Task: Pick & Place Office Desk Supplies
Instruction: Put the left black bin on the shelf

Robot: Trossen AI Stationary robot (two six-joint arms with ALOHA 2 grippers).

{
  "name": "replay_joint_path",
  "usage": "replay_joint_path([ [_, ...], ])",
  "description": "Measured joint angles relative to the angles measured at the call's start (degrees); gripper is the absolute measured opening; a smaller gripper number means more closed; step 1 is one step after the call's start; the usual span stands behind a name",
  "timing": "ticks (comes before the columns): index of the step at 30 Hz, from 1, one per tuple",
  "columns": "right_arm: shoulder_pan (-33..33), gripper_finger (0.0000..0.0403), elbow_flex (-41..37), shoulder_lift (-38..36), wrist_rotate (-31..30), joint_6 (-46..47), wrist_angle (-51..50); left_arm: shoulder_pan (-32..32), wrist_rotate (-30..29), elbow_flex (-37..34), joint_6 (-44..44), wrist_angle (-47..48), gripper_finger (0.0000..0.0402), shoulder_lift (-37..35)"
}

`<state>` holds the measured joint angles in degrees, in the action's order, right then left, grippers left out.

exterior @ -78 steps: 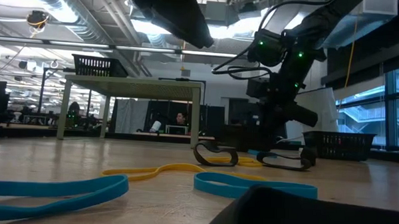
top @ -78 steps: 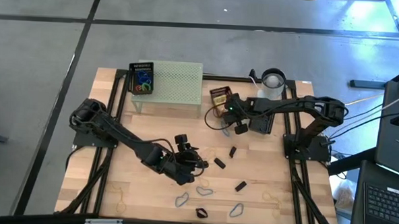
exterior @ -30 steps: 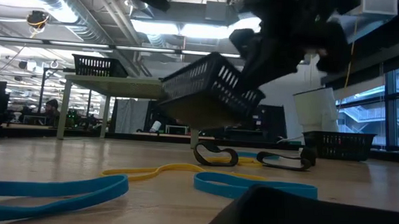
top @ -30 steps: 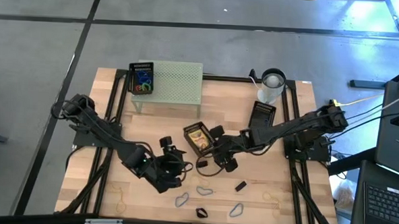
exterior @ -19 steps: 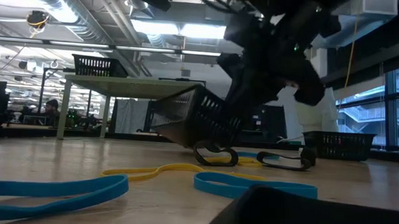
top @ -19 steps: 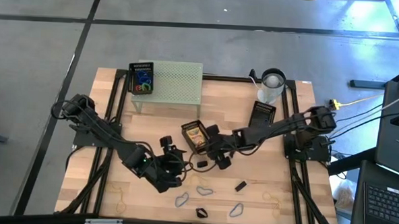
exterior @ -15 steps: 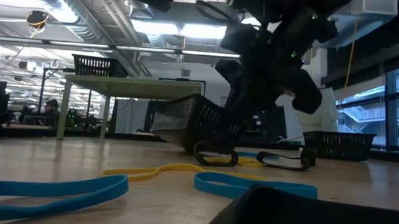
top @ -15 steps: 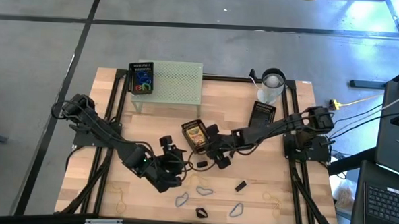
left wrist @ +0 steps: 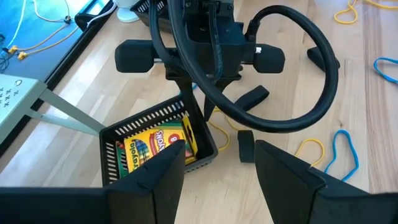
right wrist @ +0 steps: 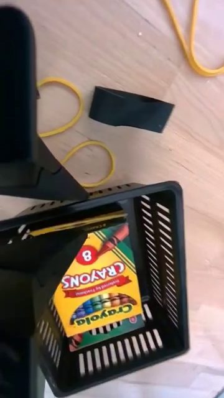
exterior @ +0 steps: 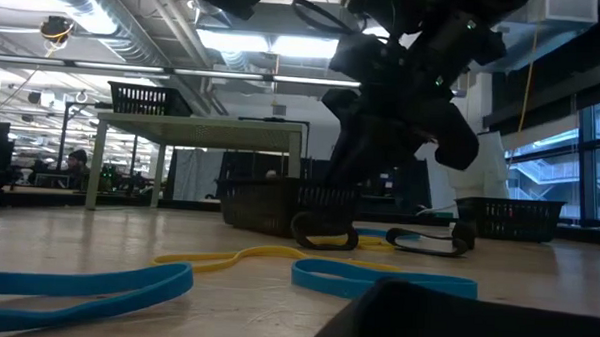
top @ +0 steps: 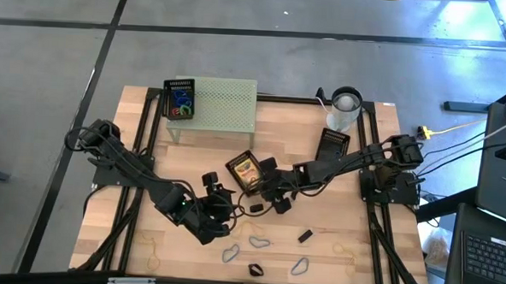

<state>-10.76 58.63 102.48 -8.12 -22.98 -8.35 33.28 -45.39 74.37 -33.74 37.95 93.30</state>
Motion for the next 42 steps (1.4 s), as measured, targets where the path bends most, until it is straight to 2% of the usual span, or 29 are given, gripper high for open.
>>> replay_joint_path([
  [7, -0.04, 0.0126, 0.0, -0.03, 0.0, 0.0, 2.51, -0.02, 0.0, 0.0, 0.0, 0.02, 0.0187, 0.02],
  [15, -0.2, 0.0148, 3.3, -1.86, 0.02, 6.1, -2.95, -1.24, -0.48, 0.0, -2.62, 0.06, 0.0188, 0.39],
  [24, -0.2, 0.0142, 3.61, -9.8, 0.04, 13.16, -13.08, -6.49, 7.84, 0.07, -2.27, -0.14, 0.0214, 5.17],
  [31, -0.2, 0.014, 3.65, -15.57, -0.06, 15.13, -21.09, -10.78, 9.22, 0.07, -1.35, -3.55, 0.0214, 10.42],
  [38, -0.17, 0.014, 3.65, -16.39, -1.51, 16.57, -27.2, -15.25, 15.71, 0.07, 3.44, -11.38, 0.0212, 15.85],
  [42, -0.17, 0.014, 3.63, -16.37, -1.51, 16.57, -28.48, -17.48, 16.46, 0.07, 4.07, -11.46, 0.0213, 17.77],
])
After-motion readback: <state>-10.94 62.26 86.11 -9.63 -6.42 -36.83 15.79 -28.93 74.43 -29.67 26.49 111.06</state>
